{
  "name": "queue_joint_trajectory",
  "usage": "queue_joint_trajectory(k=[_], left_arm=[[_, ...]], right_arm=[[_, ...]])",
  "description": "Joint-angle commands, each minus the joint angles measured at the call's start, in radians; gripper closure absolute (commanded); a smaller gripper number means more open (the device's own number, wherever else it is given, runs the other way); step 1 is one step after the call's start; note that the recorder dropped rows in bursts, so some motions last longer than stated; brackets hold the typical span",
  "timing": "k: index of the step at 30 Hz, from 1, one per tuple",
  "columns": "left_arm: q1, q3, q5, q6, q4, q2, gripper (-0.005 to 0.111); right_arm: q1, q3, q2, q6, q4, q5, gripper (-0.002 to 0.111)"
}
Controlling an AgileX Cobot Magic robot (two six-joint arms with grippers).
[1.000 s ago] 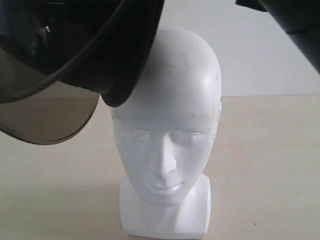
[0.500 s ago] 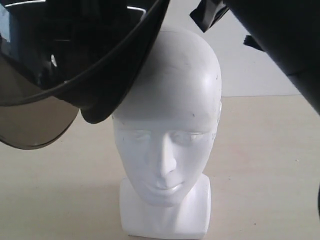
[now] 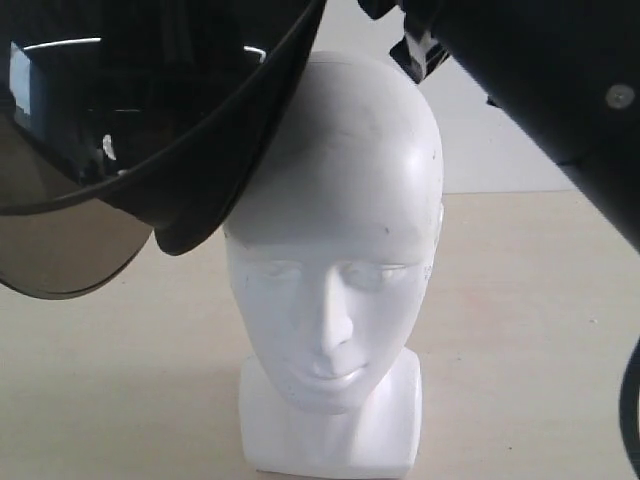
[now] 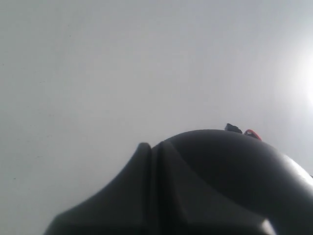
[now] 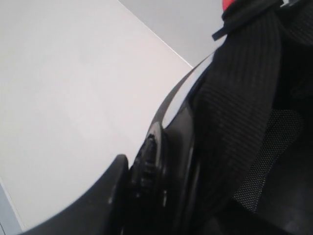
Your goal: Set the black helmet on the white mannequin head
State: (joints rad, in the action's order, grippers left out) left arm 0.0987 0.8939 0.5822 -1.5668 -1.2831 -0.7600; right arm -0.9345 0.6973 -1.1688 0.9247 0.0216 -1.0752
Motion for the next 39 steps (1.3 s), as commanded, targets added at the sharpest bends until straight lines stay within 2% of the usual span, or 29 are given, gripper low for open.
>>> queue_joint_trajectory(k=[1,3,6,10,16,21,29,39], left_arm=[[-0.004,0.007,0.082,-0.012,-0.006,-0.05,0.102],[-0.004,0.007,0.09,-0.006,0.032,-0.088,0.102],[-0.004,0.007,0.175,0.047,0.092,-0.125,0.102],[-0.004,0.007,0.19,0.057,0.105,-0.157,0.102],[-0.004,0.007,0.27,0.173,0.14,-0.244,0.102],[-0.004,0.007,0.291,0.178,0.159,-0.285,0.102],[-0.004,0.007,0.331,0.195,0.159,-0.289,0.102],[-0.004,0.007,0.419,0.195,0.114,-0.31,0.102]], right_arm=[[0.006,0.011,0.019,-0.073,-0.022,-0.058,0.109],[0.006,0.011,0.019,-0.083,-0.022,-0.049,0.109],[0.006,0.011,0.019,-0.106,-0.059,-0.024,0.109],[0.006,0.011,0.019,-0.143,-0.066,0.012,0.109],[0.006,0.011,0.019,-0.151,-0.068,0.06,0.109],[0.006,0.011,0.019,-0.165,-0.068,0.081,0.109],[0.006,-0.115,0.019,-0.176,-0.109,-0.116,0.109],[0.006,-0.204,0.019,-0.196,-0.161,-0.146,0.109]])
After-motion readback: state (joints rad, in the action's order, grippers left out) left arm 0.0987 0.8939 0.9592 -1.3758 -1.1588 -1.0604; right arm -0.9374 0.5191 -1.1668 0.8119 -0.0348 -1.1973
